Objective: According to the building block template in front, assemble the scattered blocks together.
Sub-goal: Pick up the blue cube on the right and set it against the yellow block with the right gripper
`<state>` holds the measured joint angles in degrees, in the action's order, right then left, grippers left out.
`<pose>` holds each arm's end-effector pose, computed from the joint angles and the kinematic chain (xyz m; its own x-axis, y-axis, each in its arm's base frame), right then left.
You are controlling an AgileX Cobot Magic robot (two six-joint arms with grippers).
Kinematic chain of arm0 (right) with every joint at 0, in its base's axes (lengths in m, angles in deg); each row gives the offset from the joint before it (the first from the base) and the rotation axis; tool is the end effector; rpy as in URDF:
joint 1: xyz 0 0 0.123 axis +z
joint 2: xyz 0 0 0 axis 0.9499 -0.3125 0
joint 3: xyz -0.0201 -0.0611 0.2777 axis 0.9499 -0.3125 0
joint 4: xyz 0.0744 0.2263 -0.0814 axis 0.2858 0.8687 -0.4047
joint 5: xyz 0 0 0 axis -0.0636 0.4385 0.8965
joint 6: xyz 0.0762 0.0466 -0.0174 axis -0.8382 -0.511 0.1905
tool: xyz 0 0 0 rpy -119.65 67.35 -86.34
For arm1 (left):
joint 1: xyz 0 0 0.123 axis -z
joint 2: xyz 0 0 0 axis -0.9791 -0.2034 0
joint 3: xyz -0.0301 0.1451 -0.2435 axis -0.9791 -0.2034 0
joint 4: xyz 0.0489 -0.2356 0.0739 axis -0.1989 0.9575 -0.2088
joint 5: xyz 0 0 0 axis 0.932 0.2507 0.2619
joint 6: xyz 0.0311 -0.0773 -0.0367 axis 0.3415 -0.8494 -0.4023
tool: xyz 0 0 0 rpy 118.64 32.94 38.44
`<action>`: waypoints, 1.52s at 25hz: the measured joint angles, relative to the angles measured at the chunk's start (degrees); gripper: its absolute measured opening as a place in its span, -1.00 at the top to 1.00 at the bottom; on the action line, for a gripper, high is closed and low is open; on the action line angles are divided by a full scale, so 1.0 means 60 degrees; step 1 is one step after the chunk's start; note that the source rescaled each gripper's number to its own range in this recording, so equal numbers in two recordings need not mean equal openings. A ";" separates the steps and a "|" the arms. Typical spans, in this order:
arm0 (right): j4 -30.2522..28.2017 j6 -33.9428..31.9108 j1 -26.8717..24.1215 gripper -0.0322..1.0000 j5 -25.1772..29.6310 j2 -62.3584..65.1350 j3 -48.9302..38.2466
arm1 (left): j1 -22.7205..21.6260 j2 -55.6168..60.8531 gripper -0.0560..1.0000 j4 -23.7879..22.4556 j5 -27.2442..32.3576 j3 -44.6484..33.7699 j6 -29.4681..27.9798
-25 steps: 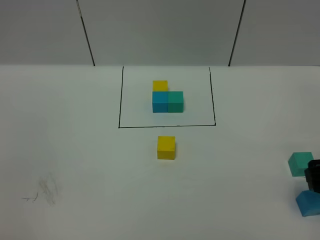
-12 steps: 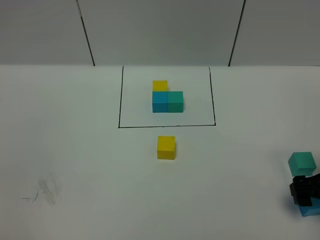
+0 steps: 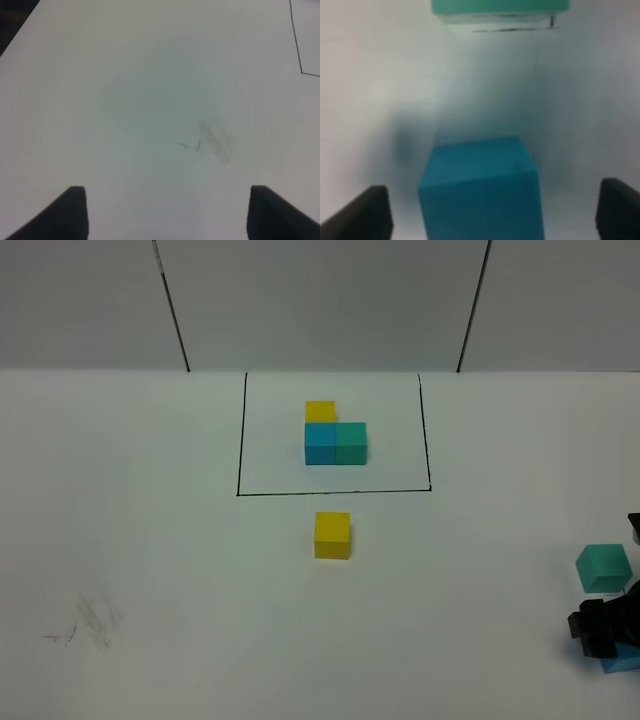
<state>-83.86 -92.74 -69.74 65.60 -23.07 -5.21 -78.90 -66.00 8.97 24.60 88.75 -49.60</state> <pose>0.2409 0.0051 0.1305 -0.9747 0.0017 -0.2233 0.0085 0.9995 -0.0296 -0.0087 0.0091 0.2797 -0.4274 -0.1696 -0.8880 -0.1741 0.9793 -0.1032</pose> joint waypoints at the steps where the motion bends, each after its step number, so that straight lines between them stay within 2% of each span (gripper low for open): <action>1: 0.0009 0.0000 0.0000 -0.35 -0.0012 0.0000 0.0000 | 0.0000 0.0000 -0.06 0.0000 0.0000 0.0000 0.0000; 3: 0.0009 0.0000 0.0000 -0.08 -0.0021 0.0000 0.0000 | 0.0000 0.0000 -0.06 0.0000 0.0000 0.0000 0.0000; 5: 0.0049 0.0000 0.0000 0.28 -0.0021 -0.0010 0.0000 | 0.0000 0.0000 -0.06 0.0000 0.0000 0.0000 0.0000; 6: 0.0122 0.0000 0.0000 0.38 -0.0021 -0.0054 0.0000 | 0.0000 0.0000 -0.06 0.0000 0.0000 0.0000 0.0000; 13: 0.0388 -0.0001 0.0012 0.37 0.0060 -0.0112 0.0057 | 0.0000 0.0000 -0.06 0.0000 0.0000 0.0000 0.0000; 15: 0.0706 -0.0190 0.0230 0.37 0.0319 0.0045 0.0057 | 0.0000 0.0000 -0.06 0.0000 0.0000 0.0000 0.0000; 17: 0.0875 -0.0546 0.0696 0.37 0.0951 0.0378 0.0173 | 0.0000 0.0000 -0.06 0.0000 0.0000 0.0000 0.0000; 21: 0.0690 -0.1939 0.2073 0.37 0.2178 0.1141 0.0908 | 0.0000 0.0000 -0.06 0.0000 -0.0009 0.0000 0.0000; 29: -0.0136 -0.5641 0.5035 0.37 0.3603 0.0818 0.3142 | 0.0000 0.0000 -0.06 0.0000 -0.0009 0.0000 0.0000; 35: -0.0496 -0.7836 0.6505 0.37 0.4459 -0.0925 0.5049 | 0.0000 0.0000 -0.06 0.0000 -0.0009 0.0000 0.0000; 38: -0.0496 -0.8535 0.6999 0.37 0.4733 -0.1938 0.5944 | 0.0000 0.0000 -0.06 0.0000 -0.0009 0.0000 0.0009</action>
<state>-86.84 -143.95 -27.75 94.00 -34.70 30.45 -78.90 -66.00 8.97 24.55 88.75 -49.54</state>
